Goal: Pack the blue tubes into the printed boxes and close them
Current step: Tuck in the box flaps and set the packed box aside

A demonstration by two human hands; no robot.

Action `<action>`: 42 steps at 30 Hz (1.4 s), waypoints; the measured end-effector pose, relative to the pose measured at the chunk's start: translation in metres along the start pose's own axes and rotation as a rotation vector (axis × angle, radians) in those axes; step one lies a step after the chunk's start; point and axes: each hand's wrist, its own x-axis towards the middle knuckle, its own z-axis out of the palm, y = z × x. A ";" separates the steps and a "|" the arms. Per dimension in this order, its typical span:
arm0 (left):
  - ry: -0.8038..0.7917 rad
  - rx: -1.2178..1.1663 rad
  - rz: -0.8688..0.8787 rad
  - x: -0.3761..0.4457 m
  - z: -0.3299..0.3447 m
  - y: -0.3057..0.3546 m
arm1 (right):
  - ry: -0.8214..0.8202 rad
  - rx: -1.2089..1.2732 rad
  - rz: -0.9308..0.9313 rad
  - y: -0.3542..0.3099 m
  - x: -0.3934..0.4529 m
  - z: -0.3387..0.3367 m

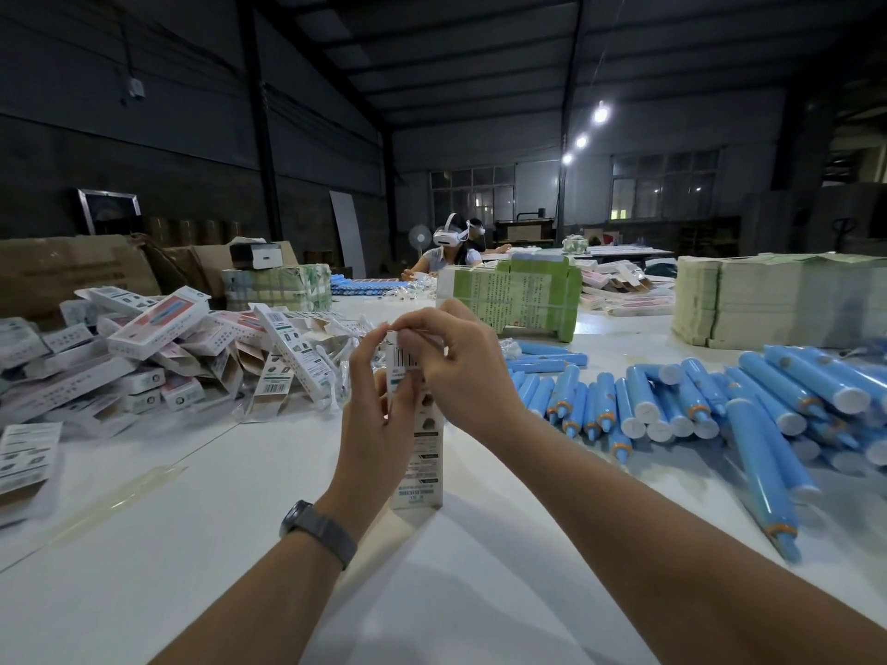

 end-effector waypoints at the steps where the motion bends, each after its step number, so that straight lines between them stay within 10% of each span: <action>1: -0.006 -0.010 -0.001 0.000 0.000 0.000 | -0.009 -0.013 0.000 -0.001 0.001 -0.002; 42: -0.070 0.270 0.105 -0.005 -0.002 -0.015 | -0.102 -0.270 -0.058 -0.021 0.010 -0.016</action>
